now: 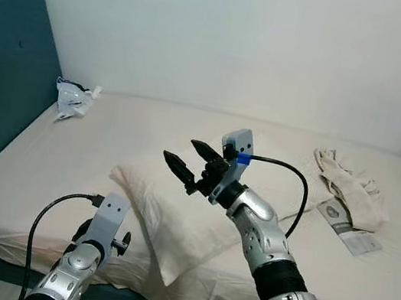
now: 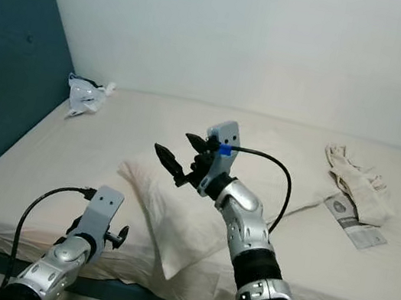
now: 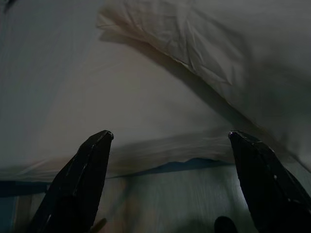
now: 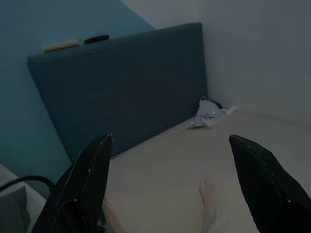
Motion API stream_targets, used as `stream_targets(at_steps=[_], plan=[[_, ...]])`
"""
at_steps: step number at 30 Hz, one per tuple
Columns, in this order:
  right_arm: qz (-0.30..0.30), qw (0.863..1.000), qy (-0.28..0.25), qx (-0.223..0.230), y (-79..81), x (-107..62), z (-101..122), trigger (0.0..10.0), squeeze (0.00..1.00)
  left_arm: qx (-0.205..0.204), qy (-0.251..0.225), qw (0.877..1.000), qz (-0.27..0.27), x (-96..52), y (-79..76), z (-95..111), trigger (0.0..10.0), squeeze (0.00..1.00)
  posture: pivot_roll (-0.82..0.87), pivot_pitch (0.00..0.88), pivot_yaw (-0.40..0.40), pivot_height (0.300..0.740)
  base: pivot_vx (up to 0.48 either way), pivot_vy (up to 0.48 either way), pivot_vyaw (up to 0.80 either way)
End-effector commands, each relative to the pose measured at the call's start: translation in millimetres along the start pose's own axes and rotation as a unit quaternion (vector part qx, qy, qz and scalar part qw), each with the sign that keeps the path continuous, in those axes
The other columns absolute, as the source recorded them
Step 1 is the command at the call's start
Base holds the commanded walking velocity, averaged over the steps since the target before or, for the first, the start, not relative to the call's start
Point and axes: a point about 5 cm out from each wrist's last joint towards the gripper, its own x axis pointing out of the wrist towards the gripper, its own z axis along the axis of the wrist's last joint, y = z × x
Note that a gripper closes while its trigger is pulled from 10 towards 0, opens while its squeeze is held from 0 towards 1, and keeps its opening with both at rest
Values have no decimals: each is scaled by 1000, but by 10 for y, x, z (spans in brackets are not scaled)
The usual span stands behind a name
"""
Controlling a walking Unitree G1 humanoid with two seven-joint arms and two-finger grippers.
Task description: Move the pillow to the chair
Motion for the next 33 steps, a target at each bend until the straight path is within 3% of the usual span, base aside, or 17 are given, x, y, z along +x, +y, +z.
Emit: stream_targets(at_steps=[1, 2, 3, 4, 5, 6, 7, 9, 15, 18, 27, 33], plan=[[9, 1000, -25, 8, 11, -17, 34, 10000, 0, 6, 0, 1000, 4, 3, 41, -11, 10000, 0, 44, 12, 28, 740, 0, 0, 0], [31, 998, -46, 32, 39, -30, 76, 10000, 0, 5, -1, 1000, 5, 6, 48, -5, 10000, 0, 44, 16, 29, 740, 0, 0, 0], [146, 979, -89, 109, 183, -104, 225, 10000, 0, 2, -3, 1000, 7, 16, 67, 5, 10000, 0, 41, 16, 34, 740, 0, 0, 0], [146, 979, -89, 109, 183, -104, 225, 10000, 0, 2, -3, 1000, 7, 16, 67, 5, 10000, 0, 41, 16, 34, 740, 0, 0, 0], [201, 965, -101, 136, 258, -146, 289, 10000, 0, 1, -3, 1000, 8, 20, 75, 10, 10000, 0, 41, 16, 34, 740, 0, 0, 0], [352, 919, -83, 154, 463, -341, 393, 10000, 0, 1, -5, 1000, 8, 31, 90, 26, 10000, 0, 41, 17, 34, 740, 0, 0, 0], [386, 905, -80, 161, 506, -395, 432, 10000, 0, 2, -6, 1000, 8, 36, 98, 39, 10000, 0, 41, 17, 34, 740, 0, 0, 0], [394, 897, -89, 176, 508, -403, 485, 10000, 0, 2, -8, 1000, 9, 41, 109, 53, 10000, 0, 46, 18, 35, 740, 0, 0, 0], [384, 897, -108, 191, 454, -359, 569, 10000, 0, 3, -9, 1000, 10, 48, 137, 65, 10000, 0, 44, 20, 37, 740, 0, 0, 0], [367, 905, -100, 190, 422, -334, 548, 10000, 0, 2, -11, 1000, 11, 38, 136, 59, 10000, 0, 29, 34, 26, 740, 0, 0, 0], [388, 892, -25, 231, 379, -488, 528, 10000, 0, -12, -17, 999, 26, 4, 97, 15, 10000, 0, 32, 75, -62, 740, 0, 0, 0], [398, 886, -11, 237, 405, -469, 503, 10000, 0, -10, -16, 999, 30, -32, 96, -33, 10000, 0, 39, 82, -73, 740, 0, 0, 0]])
